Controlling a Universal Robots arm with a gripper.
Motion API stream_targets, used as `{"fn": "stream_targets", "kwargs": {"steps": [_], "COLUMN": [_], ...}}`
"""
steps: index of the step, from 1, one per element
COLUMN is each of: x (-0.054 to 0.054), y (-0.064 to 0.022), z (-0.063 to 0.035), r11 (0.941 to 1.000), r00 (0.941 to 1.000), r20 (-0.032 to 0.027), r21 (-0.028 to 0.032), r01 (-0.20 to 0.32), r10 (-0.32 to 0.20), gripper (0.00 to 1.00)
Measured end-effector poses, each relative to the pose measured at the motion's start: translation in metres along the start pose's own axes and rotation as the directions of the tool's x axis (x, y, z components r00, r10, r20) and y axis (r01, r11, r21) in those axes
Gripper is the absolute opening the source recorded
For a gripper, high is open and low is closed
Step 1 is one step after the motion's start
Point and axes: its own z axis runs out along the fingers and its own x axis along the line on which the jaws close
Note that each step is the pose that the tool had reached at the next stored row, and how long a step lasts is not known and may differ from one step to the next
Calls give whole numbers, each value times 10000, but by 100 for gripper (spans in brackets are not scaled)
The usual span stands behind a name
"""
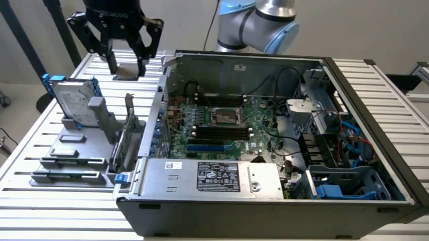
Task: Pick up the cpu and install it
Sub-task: 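Pick up the cpu and move it towards the insertion slot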
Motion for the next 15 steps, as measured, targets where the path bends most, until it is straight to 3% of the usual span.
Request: {"fn": "stream_targets", "kwargs": {"steps": [15], "x": [-683], "y": [173], "z": [31], "r11": [10000], "r00": [10000], "r20": [-16], "r21": [1], "r01": [0], "r10": [0], "gripper": [55]}}
